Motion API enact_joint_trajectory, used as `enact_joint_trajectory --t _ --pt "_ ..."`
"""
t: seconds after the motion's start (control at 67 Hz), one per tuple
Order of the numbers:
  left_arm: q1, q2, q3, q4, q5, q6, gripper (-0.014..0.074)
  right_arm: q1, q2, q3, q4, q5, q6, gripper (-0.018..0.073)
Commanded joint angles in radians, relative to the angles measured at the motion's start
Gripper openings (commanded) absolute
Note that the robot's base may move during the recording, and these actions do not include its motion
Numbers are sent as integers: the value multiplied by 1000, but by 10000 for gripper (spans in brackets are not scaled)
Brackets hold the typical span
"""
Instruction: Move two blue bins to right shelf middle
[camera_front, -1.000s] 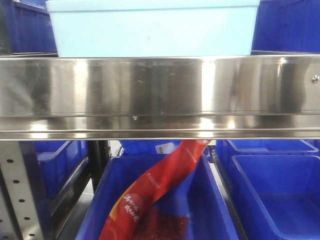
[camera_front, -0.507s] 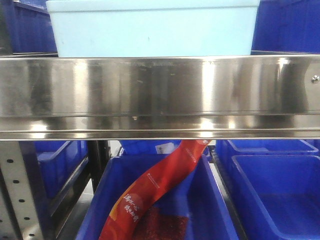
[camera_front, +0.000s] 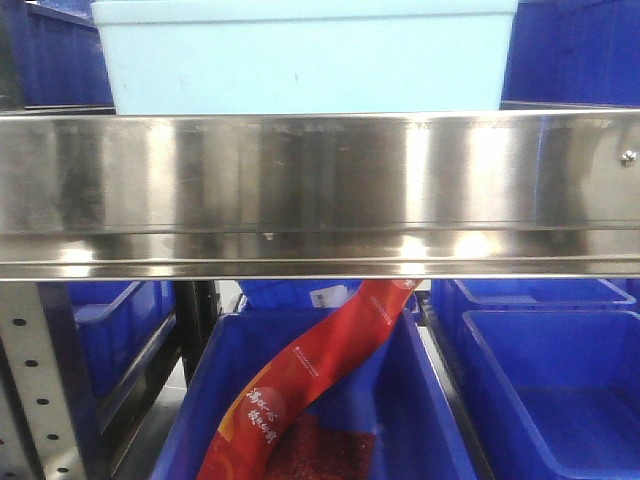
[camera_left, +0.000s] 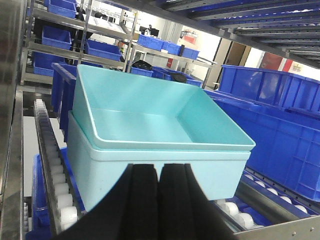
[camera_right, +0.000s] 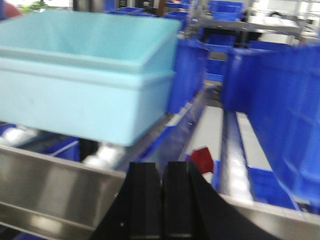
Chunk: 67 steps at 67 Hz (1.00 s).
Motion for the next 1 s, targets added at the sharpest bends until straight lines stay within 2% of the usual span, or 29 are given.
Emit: enact_joint_trajectory --t 0.0,0.149,0.403,0.985 --pt "-7 -5 0 -2 -12 4 -111 -28 -61 53 19 -25 -17 -163" --pt "-7 -5 0 -2 -12 4 -111 -72 -179 140 22 -25 -17 -163" --pt "-7 -5 0 -2 -7 4 -111 -156 -179 140 23 -28 -17 -163" --pt "-7 -5 0 -2 -7 4 -111 -156 -179 140 23 -30 -17 -163"
